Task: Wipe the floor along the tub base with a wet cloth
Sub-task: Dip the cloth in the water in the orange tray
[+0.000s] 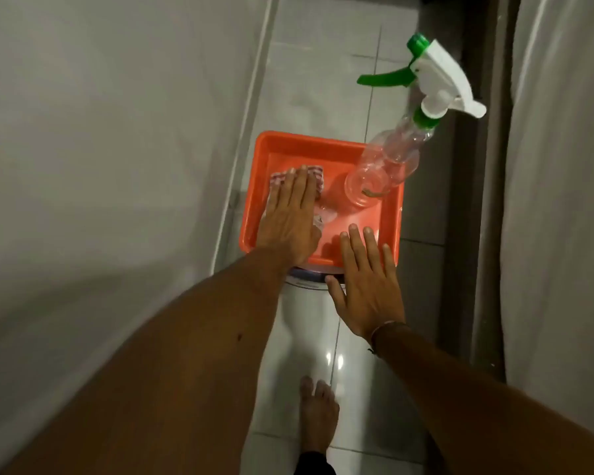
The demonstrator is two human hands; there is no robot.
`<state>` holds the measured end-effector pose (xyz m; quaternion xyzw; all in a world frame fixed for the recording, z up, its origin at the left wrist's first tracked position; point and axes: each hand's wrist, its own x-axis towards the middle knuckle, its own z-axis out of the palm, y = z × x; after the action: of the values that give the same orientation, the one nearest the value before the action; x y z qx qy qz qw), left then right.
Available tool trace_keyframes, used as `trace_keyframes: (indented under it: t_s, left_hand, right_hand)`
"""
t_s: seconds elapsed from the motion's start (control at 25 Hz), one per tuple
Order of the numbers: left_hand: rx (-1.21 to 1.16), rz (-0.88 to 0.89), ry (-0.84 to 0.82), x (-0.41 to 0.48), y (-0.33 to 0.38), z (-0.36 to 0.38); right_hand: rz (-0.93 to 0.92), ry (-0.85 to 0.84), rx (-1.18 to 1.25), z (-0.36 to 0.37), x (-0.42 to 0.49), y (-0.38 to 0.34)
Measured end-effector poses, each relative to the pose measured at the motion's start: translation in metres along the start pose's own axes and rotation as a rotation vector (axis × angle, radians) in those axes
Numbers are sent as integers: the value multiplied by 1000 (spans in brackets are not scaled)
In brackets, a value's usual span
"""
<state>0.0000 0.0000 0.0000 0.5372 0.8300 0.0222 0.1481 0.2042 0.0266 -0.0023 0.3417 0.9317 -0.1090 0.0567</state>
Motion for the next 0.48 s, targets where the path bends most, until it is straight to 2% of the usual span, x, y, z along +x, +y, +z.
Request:
trace_keyframes:
  t_s: [0.2,0.48]
  left_hand:
    - [-112,-124,-127,45,-14,33]
    - [-326,-189,-14,40,-6,24]
  right_hand:
    - [18,44,13,35,7,12]
    - [23,97,18,34,8,10]
